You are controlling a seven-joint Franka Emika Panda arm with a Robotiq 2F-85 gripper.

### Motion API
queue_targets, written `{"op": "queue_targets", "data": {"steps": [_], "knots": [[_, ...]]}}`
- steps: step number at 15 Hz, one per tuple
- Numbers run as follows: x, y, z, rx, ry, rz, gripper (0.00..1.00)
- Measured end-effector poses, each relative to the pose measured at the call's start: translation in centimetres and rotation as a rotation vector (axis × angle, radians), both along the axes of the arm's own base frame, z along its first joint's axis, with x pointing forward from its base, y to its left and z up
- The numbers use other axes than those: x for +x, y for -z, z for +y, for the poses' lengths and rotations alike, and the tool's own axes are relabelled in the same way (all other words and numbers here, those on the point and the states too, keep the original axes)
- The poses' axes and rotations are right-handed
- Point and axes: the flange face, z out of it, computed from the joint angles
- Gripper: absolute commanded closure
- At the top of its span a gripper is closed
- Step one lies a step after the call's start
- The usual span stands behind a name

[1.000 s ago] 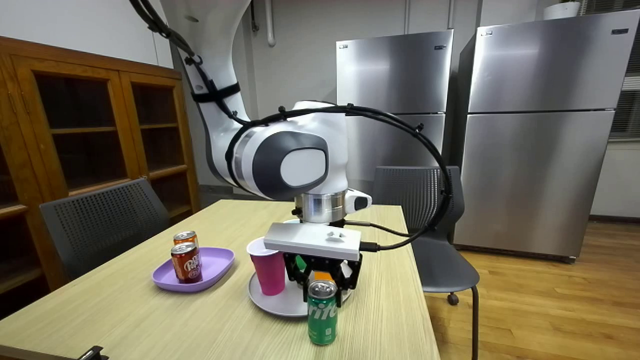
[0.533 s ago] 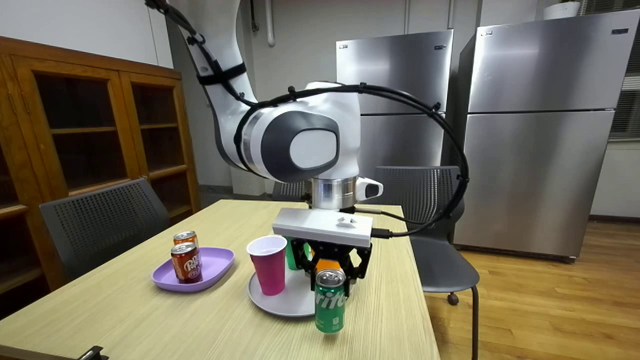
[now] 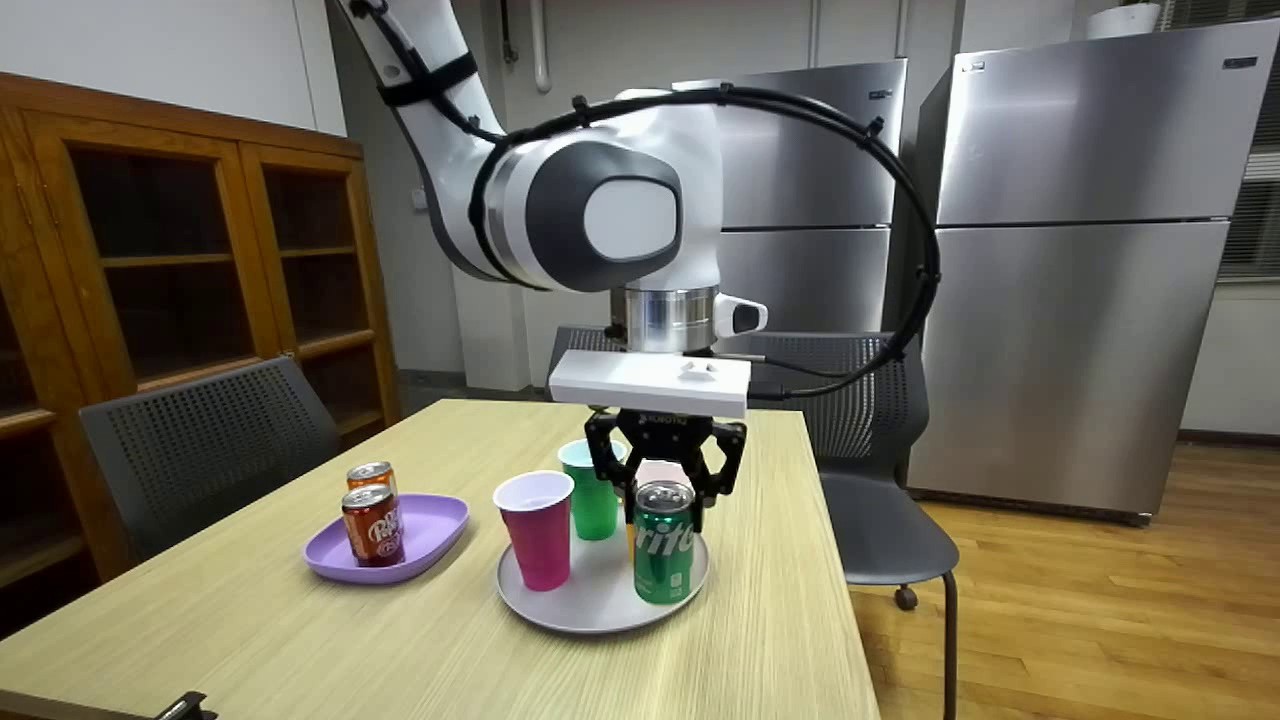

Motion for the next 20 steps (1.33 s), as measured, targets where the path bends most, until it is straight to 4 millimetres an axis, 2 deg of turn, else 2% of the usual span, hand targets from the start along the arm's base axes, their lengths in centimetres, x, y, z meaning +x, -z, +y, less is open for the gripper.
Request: {"op": "queue_targets", "data": {"steps": [6, 20], "knots": [[2.0, -3.4, 2.1, -0.009, -0.053, -0.043, 0.62], [5.9, -8.8, 10.6, 0.009, -0.196, -0.145, 0.62]]}}
